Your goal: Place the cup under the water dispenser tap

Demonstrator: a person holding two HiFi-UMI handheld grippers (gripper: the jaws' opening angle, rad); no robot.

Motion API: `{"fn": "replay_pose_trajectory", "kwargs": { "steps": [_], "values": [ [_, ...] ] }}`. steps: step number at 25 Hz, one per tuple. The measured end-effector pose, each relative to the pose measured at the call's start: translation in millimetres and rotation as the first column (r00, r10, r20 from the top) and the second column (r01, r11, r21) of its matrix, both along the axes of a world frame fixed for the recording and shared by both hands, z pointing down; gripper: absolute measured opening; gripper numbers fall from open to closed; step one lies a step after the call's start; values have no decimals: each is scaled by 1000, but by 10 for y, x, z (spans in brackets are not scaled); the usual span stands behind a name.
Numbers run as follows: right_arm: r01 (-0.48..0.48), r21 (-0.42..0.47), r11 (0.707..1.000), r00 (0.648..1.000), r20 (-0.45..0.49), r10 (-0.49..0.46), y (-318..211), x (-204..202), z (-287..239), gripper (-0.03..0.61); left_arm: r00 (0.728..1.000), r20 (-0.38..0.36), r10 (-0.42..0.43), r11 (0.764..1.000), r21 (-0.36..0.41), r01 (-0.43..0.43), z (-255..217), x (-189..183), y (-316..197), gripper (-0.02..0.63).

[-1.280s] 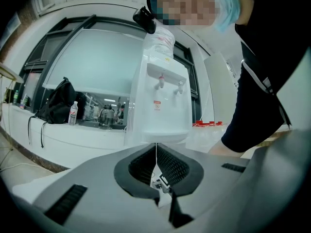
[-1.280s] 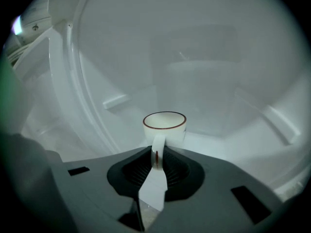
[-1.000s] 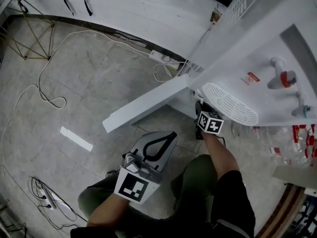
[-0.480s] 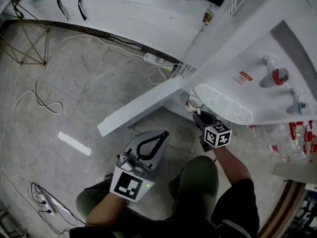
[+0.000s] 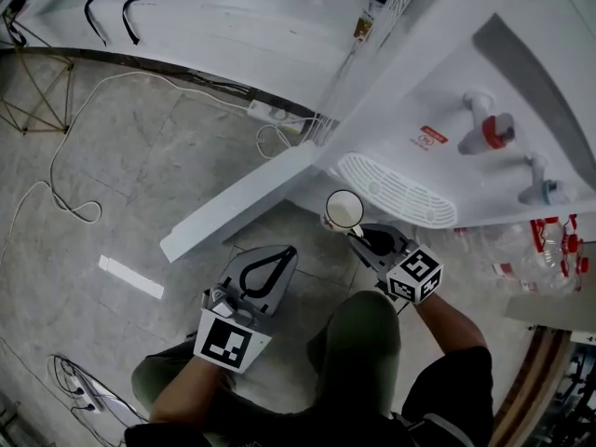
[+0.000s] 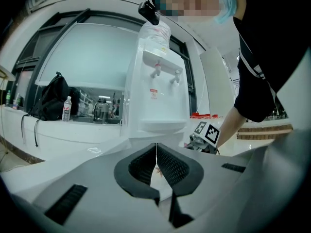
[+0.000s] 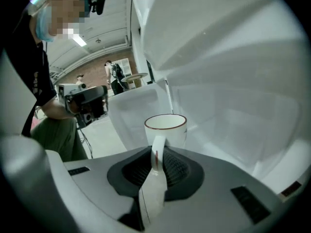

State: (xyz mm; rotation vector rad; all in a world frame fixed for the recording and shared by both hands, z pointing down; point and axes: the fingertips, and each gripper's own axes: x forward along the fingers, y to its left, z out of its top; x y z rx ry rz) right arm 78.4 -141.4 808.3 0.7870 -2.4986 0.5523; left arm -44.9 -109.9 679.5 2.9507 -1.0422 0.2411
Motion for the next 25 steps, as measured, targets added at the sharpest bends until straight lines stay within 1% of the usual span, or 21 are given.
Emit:
{"fn": "replay_pose_trajectory", "kwargs": {
  "steps": [3,5,7,13,17,21,25],
  "values": [
    [83,20,996,996,31,-83,186,-99,-249,78,1000,8,5,1000,-4,-5,10,34,-21,20],
    [121,24,992,990,64,-122,301,-151,-413,78,1000,15,9,1000,1,-10,-1,50,-26,20],
    [143,30,989,984,99,-145,402,-202,-581,78,1000,15,6,1000,8,-6,-1,43,-31,20],
    [200,94,975,959,183,-214,631,-344,-1284,78,1000,23,-10,1000,17,10,13,-11,-52,20],
    [211,106,972,945,233,-230,671,-322,-1863,78,1000,15,-5,1000,25,4,38,10,-44,20],
    [201,141,970,948,222,-228,588,-187,-2258,78,1000,16,20,999,31,-20,28,75,-11,20],
    [160,192,968,961,192,-197,397,-53,-2484,78,1000,2,27,999,41,-27,1,116,0,20]
  ]
}}
